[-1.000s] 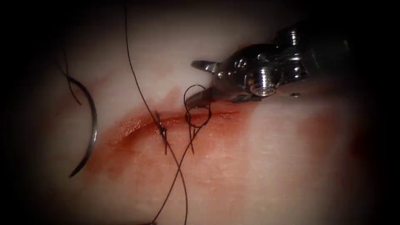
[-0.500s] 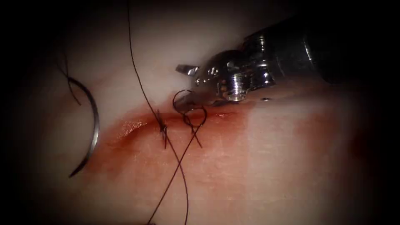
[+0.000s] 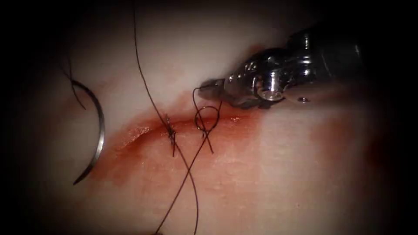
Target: Wound Closure
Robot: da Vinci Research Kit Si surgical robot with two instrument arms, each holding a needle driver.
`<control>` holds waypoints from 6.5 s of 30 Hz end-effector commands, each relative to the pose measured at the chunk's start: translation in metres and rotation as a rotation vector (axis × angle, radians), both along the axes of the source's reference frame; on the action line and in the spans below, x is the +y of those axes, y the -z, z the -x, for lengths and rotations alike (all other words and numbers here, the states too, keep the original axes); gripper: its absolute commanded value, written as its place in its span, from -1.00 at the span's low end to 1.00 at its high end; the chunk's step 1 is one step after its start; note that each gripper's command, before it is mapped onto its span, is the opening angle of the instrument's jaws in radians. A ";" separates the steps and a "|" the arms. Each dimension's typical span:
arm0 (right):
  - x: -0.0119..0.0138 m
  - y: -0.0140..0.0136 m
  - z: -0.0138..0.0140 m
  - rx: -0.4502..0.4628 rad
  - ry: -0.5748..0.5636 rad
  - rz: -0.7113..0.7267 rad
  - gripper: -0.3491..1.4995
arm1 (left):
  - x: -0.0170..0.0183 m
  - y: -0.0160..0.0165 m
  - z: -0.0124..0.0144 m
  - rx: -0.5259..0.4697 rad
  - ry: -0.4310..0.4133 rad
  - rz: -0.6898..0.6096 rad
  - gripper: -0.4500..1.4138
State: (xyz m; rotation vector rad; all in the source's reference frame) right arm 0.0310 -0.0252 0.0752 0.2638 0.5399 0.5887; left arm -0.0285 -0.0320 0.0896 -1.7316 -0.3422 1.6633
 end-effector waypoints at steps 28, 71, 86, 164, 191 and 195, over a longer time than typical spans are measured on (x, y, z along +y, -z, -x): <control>0.0008 0.0003 -0.0013 0.067 -0.815 -0.504 -1.00 | -0.0041 0.0037 0.0050 -0.029 -0.049 -0.011 -1.00; 0.0015 -0.0022 -0.0019 0.023 -0.932 -0.636 -1.00 | -0.0101 0.0037 0.0073 -0.033 -0.097 -0.068 -1.00; 0.0021 -0.0022 -0.0017 0.017 -0.944 -0.621 -1.00 | -0.0104 0.0029 0.0071 -0.029 -0.105 -0.069 -1.00; -0.0053 0.0070 -0.0039 0.695 0.076 0.000 -1.00 | 0.0197 -0.0041 0.0018 0.113 -0.076 0.064 -1.00; -0.0028 0.0049 -0.0009 1.033 -0.321 -0.046 -1.00 | 0.0167 -0.0075 0.0004 0.096 -0.111 0.060 -1.00; -0.0025 0.0046 -0.0006 1.013 -0.376 -0.040 -1.00 | 0.0162 -0.0077 0.0000 0.097 -0.109 0.058 -1.00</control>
